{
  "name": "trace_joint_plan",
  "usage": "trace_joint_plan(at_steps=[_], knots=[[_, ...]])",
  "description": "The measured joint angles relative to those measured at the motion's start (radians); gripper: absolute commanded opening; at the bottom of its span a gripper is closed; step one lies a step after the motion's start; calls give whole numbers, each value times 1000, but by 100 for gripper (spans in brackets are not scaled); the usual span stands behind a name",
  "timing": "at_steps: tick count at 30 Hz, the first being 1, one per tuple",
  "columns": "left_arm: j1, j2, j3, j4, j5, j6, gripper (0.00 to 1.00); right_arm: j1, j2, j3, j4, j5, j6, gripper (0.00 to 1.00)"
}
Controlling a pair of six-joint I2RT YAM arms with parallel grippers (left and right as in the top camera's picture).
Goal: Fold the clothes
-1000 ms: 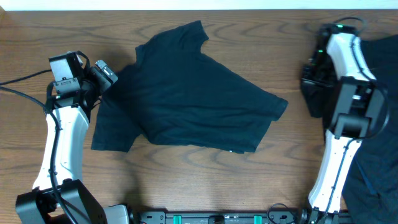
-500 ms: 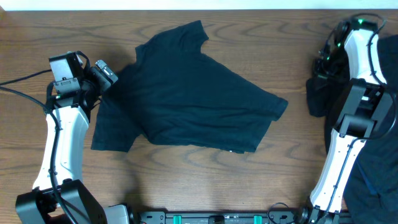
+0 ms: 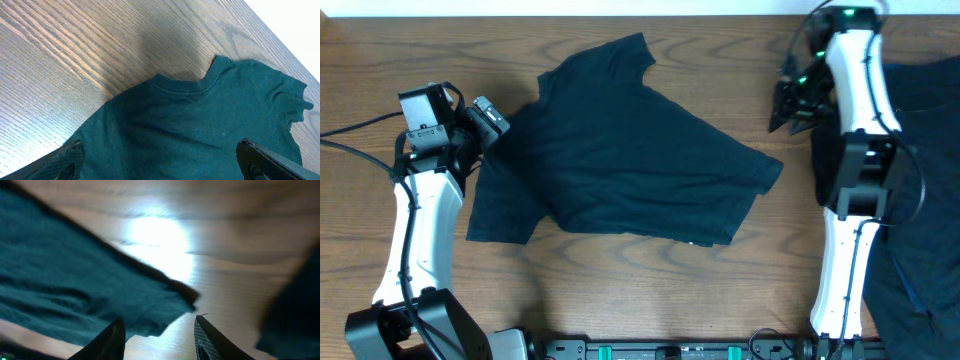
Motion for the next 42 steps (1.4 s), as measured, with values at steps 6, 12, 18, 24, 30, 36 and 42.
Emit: trace_joint_plan(at_steps=[6, 12, 18, 24, 30, 36, 42], knots=[[0, 0, 0, 0, 0, 0, 98, 55, 0, -85, 18, 57, -14, 44], [0, 0, 0, 0, 0, 0, 98, 53, 0, -181, 72, 101, -18, 43], [0, 0, 0, 0, 0, 0, 98, 47, 0, -251, 135, 118, -22, 43], [0, 0, 0, 0, 0, 0, 98, 43, -11, -280, 153, 130, -44, 8], [0, 0, 0, 0, 0, 0, 98, 39, -12, -289, 159, 131, -50, 1], [0, 0, 0, 0, 0, 0, 98, 28, -21, -290, 211, 124, -50, 1], [0, 0, 0, 0, 0, 0, 98, 10, -44, -289, 402, 127, -50, 1]])
